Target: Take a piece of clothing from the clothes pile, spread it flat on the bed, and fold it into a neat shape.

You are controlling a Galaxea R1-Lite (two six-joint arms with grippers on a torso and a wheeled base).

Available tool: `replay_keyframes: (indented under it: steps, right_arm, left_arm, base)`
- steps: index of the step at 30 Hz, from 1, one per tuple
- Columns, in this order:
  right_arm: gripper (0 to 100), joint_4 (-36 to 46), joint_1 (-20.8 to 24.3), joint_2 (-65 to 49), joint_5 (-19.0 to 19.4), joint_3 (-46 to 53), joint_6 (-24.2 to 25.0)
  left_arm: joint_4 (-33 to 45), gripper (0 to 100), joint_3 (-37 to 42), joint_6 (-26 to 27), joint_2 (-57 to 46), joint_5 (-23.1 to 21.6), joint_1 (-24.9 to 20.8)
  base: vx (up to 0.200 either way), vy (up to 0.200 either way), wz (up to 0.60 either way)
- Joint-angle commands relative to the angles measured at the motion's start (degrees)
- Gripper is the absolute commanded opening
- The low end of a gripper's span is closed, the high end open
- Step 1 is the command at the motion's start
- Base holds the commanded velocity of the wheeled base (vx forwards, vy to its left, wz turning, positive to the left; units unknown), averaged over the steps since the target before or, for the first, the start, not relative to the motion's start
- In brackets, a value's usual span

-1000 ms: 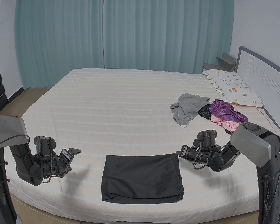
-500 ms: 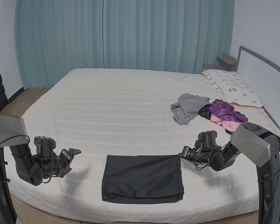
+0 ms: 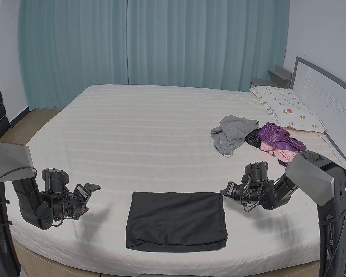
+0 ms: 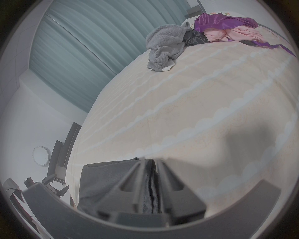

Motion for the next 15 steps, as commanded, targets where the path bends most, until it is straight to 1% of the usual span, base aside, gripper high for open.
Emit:
replay_keyframes:
  steps: [1, 4, 8, 10, 11, 12, 13, 15]
  right_arm:
    - [100, -0.40, 0.14, -0.62, 0.13, 0.23, 0.08]
    - [100, -0.57, 0.14, -4.05, 0.92, 0.67, 1.22]
    - [100, -0.57, 0.67, -6.68, 0.92, 1.90, 5.26]
    - [100, -0.40, 0.49, -8.79, 1.01, 4.01, 6.05]
    - [100, -0.57, 0.32, -11.61, 1.80, 8.93, 6.05]
    - [100, -0.75, 0.23, -12.40, 2.24, 10.52, 5.88]
    - [100, -2.07, 0.23, -15.65, 5.58, 17.20, 5.44]
    - [100, -4.97, 0.32, -18.81, 9.27, 23.70, 4.91]
  left_arm:
    - [-0.02, 100, -0.01, -0.02, 0.03, -0.02, -0.01]
    - [-0.02, 100, -0.01, -0.02, 0.03, -0.02, -0.01]
    - [-0.02, 100, -0.01, -0.02, 0.03, -0.02, -0.01]
    - [-0.02, 100, -0.01, -0.02, 0.03, -0.02, -0.01]
    - [-0.02, 100, 0.08, -0.02, 0.03, -0.02, -0.01]
    - [-0.02, 100, 0.08, -0.02, 0.03, -0.02, -0.01]
    - [-0.02, 100, -0.01, -0.02, 0.03, -0.02, -0.01]
    - [-0.02, 100, -0.10, -0.02, 0.03, -0.02, -0.01]
  base:
    - [0.000, 0.000, 0.00]
    - [0.000, 0.000, 0.00]
    - [0.000, 0.000, 0.00]
    - [0.000, 0.000, 0.00]
    - [0.000, 0.000, 0.00]
    - [0.000, 0.000, 0.00]
    - [0.000, 0.000, 0.00]
    - [0.000, 0.000, 0.00]
